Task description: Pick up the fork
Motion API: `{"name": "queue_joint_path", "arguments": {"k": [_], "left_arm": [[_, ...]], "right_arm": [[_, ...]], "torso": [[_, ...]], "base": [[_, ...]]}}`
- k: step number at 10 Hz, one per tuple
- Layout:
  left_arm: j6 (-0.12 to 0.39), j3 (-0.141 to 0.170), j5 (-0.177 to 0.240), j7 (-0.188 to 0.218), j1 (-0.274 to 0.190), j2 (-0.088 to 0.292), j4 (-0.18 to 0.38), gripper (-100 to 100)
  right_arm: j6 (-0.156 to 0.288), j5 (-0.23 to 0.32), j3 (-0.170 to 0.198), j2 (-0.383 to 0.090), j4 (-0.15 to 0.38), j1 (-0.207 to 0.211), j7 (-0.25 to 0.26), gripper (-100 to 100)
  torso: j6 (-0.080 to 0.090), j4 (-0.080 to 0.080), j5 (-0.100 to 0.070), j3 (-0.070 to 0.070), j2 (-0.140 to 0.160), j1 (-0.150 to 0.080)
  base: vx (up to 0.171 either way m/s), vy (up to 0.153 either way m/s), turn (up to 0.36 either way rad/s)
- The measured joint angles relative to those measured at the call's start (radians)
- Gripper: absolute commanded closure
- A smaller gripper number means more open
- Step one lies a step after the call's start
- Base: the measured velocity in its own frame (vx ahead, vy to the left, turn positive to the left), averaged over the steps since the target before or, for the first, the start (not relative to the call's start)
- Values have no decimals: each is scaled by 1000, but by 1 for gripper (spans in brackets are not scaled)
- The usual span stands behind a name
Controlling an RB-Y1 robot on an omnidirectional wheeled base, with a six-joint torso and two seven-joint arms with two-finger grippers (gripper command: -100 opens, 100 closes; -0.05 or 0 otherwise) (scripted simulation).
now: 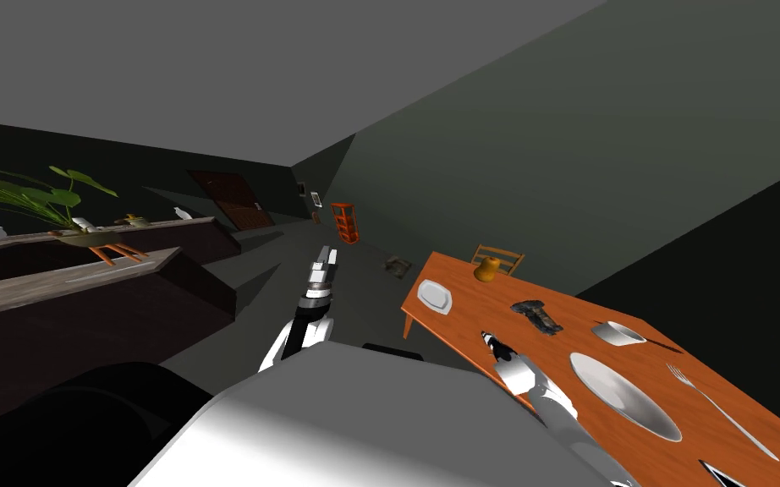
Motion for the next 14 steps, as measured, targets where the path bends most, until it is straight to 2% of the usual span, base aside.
{"name": "queue_joint_path", "arguments": {"k": [1,2,3,8,9,13,14], "left_arm": [[0,0,0,0,0,0,0,0],[0,0,0,0,0,0,0,0],[0,0,0,0,0,0,0,0],[0,0,0,0,0,0,0,0],[0,0,0,0,0,0,0,0],[0,0,0,0,0,0,0,0],[0,0,0,0,0,0,0,0]], "right_arm": [[8,3,2,-4,20,-8,3,-100],[8,4,2,-4,23,-9,3,0],[8,4,2,-4,23,-9,3,-100],[-75,109,-44,38,106,-15,-29,-100],[-78,112,-45,39,107,-15,-30,100],[-79,113,-44,38,107,-15,-28,100],[-79,113,-44,38,107,-15,-28,0]], "torso": [[0,0,0,0,1,-1],[0,0,0,1,2,-1],[0,1,-1,2,3,-2],[0,0,-1,-1,-2,-4],[0,0,-1,0,0,-3],[0,1,-2,2,2,-3],[0,1,-2,1,2,-3]], "base": [[13,7,-1],[0,0,0],[43,-9,-44],[71,-27,-34],[7,-3,3],[0,0,0],[0,0,0]]}}
